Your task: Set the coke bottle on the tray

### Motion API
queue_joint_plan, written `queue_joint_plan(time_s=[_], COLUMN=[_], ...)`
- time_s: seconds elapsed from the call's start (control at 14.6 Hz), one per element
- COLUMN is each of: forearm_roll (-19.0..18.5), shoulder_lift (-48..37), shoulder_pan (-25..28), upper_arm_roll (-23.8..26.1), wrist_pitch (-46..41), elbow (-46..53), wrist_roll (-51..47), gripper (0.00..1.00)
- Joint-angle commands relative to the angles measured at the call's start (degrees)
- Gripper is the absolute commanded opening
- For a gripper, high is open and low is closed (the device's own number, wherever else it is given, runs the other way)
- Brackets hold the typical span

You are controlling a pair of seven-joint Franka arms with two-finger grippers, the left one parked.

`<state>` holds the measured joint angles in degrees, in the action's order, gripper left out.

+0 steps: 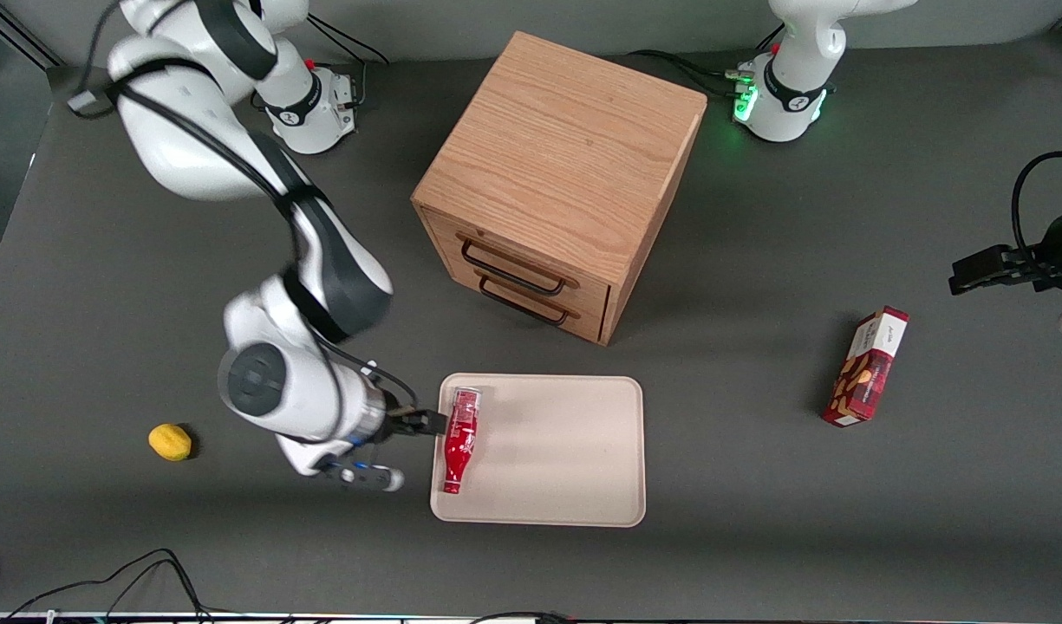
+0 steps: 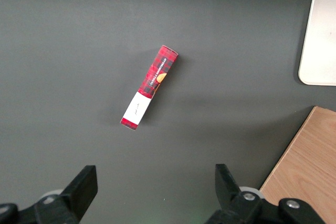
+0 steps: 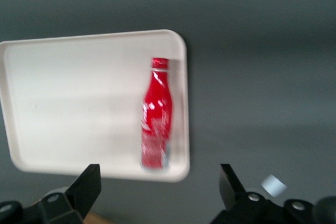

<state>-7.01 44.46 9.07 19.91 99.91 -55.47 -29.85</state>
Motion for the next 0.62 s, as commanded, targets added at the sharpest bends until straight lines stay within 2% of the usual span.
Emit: queue_joint_plan(time_s=[0.0, 0.27, 0.41, 0.55], forearm_roll=[-1.1, 1.3, 2.1, 3.6], shoulder_lift=[-13.9, -24.8, -30.0, -36.5], shoulder_pan=[-3.9, -8.1, -9.2, -9.2], upper_arm_roll=[-0.2, -3.8, -4.7, -5.9], wrist_pitch=[-11.0, -25.4, -27.3, -25.7], elbow=[-5.8, -6.1, -8.3, -15.9], wrist_roll=[-1.0, 2.1, 2.2, 2.4], gripper=[1.00, 1.00, 1.00, 1.00])
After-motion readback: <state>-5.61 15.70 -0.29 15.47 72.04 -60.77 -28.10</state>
